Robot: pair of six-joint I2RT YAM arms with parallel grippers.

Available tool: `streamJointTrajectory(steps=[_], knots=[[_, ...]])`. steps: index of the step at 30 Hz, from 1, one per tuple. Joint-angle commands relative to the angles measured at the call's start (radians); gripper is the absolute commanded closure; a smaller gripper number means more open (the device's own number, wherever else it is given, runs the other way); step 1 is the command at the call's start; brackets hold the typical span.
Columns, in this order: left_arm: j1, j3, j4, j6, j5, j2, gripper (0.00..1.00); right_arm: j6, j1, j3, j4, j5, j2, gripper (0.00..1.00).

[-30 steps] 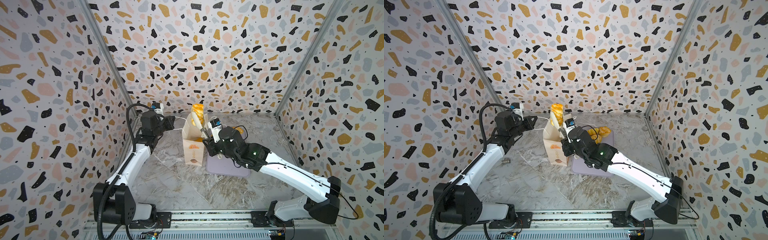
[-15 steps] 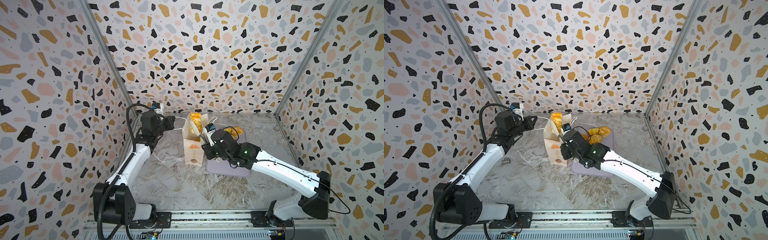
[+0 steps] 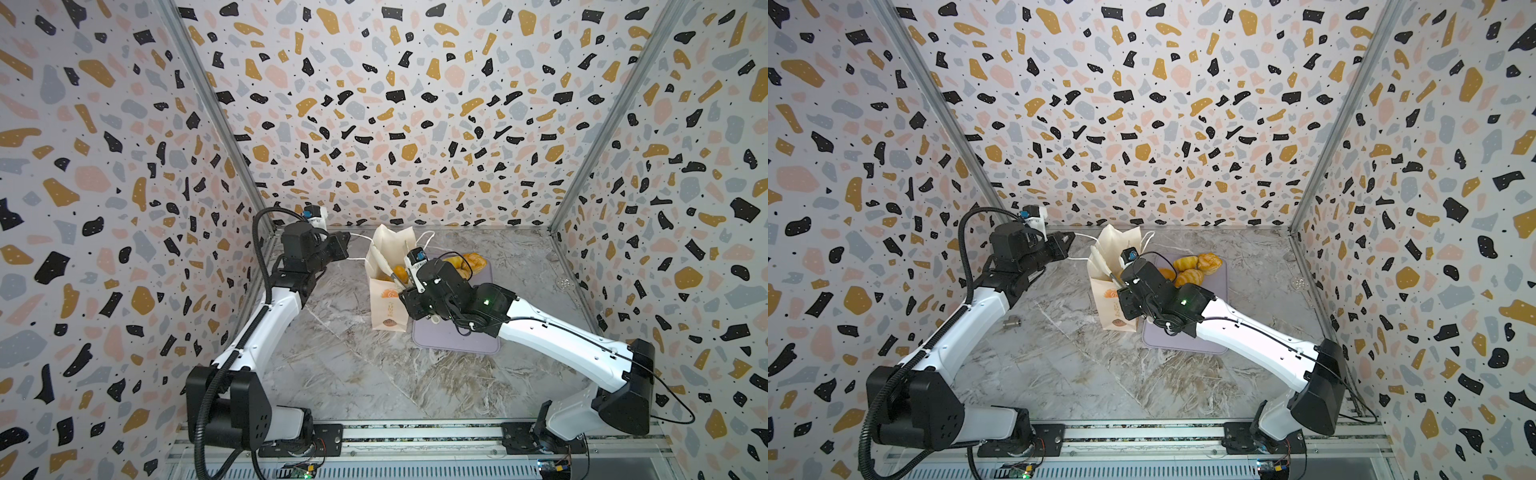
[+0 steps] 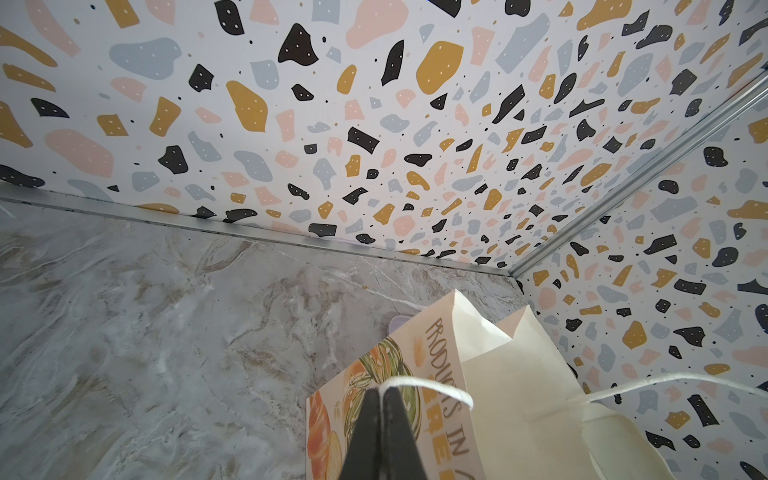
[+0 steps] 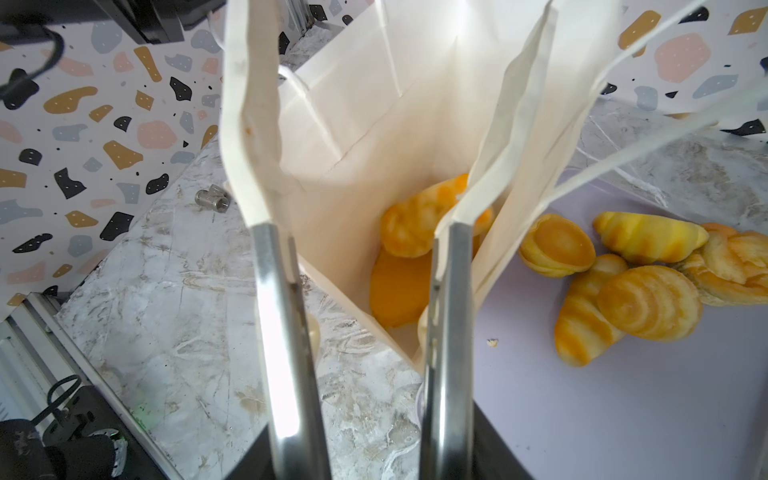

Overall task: Place the fake bread into the paper bag
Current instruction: 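Lower the roll into the bag and open the tongs to release it, then lift the open tongs out of the bag and move over the tray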

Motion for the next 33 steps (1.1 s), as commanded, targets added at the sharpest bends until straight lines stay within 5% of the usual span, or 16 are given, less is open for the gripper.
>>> streamJointTrajectory(steps=[1,24,33], knots=[[-0.004,-0.017,0.031,0.002,-0.002,-0.018,1.0,0.007,0.004,0.042,-0.006,0.028,-0.037,0.48],[-0.004,-0.021,0.04,0.003,0.002,-0.018,1.0,0.042,-0.001,-0.102,0.155,0.043,-0.249,0.44],[-0.005,-0.039,0.069,0.005,0.008,-0.015,1.0,0.02,-0.106,-0.155,0.137,-0.017,-0.335,0.44]])
